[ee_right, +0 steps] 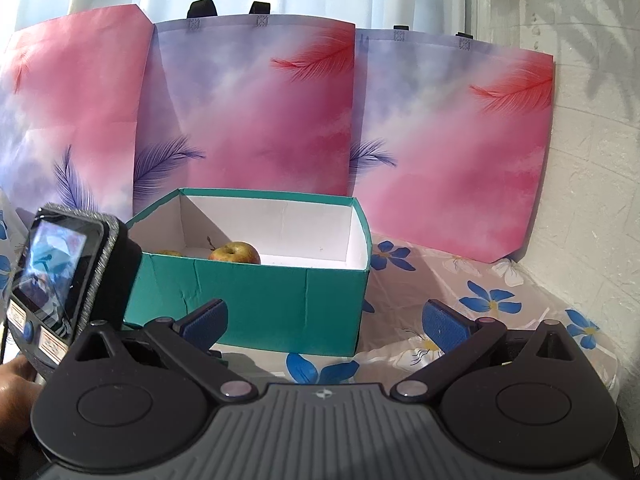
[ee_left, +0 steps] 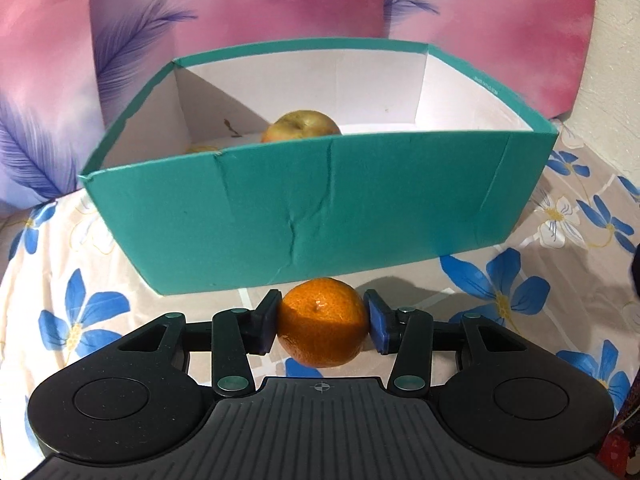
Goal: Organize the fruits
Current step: 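Grasp a second mandarin with the right tool while the left tool holds its mandarin, then lower the mandarin into the teal box and open the left tool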
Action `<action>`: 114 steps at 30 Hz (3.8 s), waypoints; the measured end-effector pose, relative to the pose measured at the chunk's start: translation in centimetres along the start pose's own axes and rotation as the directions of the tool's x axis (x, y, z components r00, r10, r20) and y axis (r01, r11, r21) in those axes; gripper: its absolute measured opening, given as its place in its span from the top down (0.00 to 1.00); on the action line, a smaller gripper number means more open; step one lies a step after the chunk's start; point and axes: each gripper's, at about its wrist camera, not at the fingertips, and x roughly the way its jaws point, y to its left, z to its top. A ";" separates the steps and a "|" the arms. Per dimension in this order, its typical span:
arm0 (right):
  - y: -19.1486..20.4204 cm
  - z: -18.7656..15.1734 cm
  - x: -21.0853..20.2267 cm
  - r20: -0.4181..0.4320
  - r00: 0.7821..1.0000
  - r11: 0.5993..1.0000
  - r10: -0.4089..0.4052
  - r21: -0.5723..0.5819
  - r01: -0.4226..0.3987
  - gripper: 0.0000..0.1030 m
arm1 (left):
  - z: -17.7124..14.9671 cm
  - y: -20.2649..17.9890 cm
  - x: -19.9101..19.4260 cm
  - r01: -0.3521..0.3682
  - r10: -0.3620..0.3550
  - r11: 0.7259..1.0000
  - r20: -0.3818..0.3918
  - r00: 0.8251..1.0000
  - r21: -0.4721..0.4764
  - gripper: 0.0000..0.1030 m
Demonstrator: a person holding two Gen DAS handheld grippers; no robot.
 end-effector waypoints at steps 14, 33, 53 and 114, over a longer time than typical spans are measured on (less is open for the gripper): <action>3.3 -3.8 1.2 -0.142 0.984 0.990 0.110 -0.070 -0.121 0.18 | 0.9 3.8 -7.6 -0.067 0.076 0.992 0.081 0.994 -0.106 0.52; 5.6 -6.7 3.8 -0.274 0.924 0.955 0.265 -0.059 -0.291 0.48 | 0.5 3.6 -8.3 -0.067 0.074 0.993 0.075 0.994 -0.095 0.52; 2.0 -2.3 1.9 -0.145 0.975 0.986 0.167 0.016 -0.167 0.61 | 5.7 1.2 -12.6 -0.032 0.036 0.999 0.227 0.973 -0.020 0.52; 0.4 3.4 1.4 0.028 0.999 0.999 0.023 0.026 -0.024 0.61 | 10.8 2.8 1.0 -0.128 0.129 0.988 0.008 0.992 -0.087 0.51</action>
